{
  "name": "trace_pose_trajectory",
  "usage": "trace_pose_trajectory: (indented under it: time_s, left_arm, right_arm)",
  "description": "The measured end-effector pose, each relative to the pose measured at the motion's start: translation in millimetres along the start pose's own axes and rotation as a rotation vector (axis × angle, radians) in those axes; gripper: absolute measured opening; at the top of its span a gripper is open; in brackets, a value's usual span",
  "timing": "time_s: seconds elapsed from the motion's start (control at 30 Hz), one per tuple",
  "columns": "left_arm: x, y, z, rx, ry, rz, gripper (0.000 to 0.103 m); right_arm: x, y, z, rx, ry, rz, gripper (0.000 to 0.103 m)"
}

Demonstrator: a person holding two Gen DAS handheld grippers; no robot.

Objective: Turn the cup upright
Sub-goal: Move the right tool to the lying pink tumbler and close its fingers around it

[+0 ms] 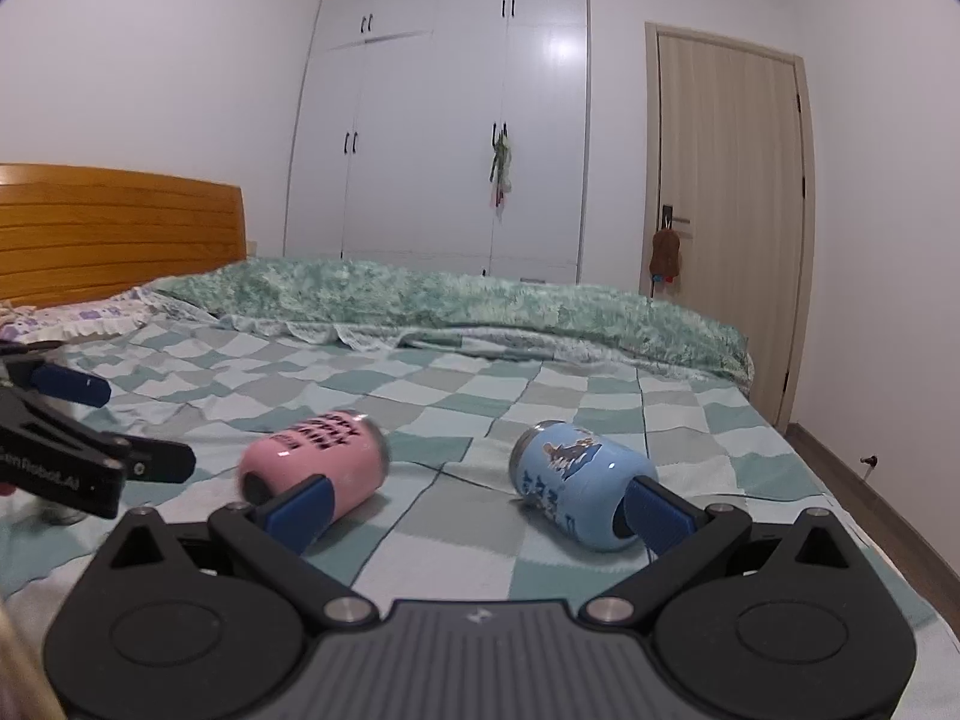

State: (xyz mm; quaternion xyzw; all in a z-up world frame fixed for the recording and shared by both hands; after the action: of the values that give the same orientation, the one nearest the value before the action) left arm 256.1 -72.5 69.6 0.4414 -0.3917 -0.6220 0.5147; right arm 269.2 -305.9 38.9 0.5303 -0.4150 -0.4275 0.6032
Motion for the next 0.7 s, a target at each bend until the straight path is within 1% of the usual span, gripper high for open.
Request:
trace_pose_trajectory:
  time_s: [0.13,0.23,0.3,0.4,0.47,0.53,0.57,0.6,0.67,0.7]
  left_arm:
    - [3.1,12.6,-43.2,-0.078,0.021,0.000,0.103]
    - [4.4,11.5,-78.8,-0.157,0.053,0.001,0.103]
    - [1.5,8.0,-96.9,-0.188,0.077,0.014,0.103]
    - [-3.2,0.4,-121.5,-0.236,0.062,0.068,0.103]
    - [-2.7,-6.2,-137.6,-0.290,0.062,0.075,0.103]
    - [1.3,-13.7,-150.5,-0.335,0.040,0.077,0.099]
    - [2.6,-18.3,-155.8,-0.360,0.025,0.089,0.088]
    - [3.7,-22.0,-159.4,-0.376,0.013,0.109,0.085]
    - [5.2,-22.1,-157.4,-0.353,0.038,0.112,0.085]
    - [5.9,-22.5,-155.4,-0.348,0.039,0.118,0.084]
  right_arm:
    - [14.4,0.4,-40.8,-0.051,0.017,-0.013,0.103]
    - [20.6,0.9,-67.0,-0.078,0.018,-0.012,0.103]
    - [25.8,0.2,-84.8,-0.099,0.018,-0.009,0.103]
    - [28.9,-3.9,-109.9,-0.149,0.036,-0.016,0.103]
    - [28.3,-5.2,-123.1,-0.163,0.055,-0.013,0.103]
    - [26.1,-7.1,-132.0,-0.171,0.066,-0.002,0.103]
    - [24.6,-8.2,-133.5,-0.173,0.069,0.001,0.103]
    - [23.5,-9.9,-136.3,-0.178,0.072,0.005,0.103]
    - [22.9,-12.2,-140.2,-0.188,0.074,0.005,0.103]
    - [22.5,-13.6,-141.1,-0.194,0.076,0.006,0.103]
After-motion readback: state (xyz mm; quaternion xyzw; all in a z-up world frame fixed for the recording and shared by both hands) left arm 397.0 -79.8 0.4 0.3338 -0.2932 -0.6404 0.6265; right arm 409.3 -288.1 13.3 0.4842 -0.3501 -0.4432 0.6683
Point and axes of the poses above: each gripper's, at about its wrist camera, not at the fingertips, and z roughly against the way its jaws point, x to its right, y to its top, the point moved 5 cm from there along -z, roughly the way its jaws point, and after that the axes turned 9 degrees about x, right-handed, at the moved point
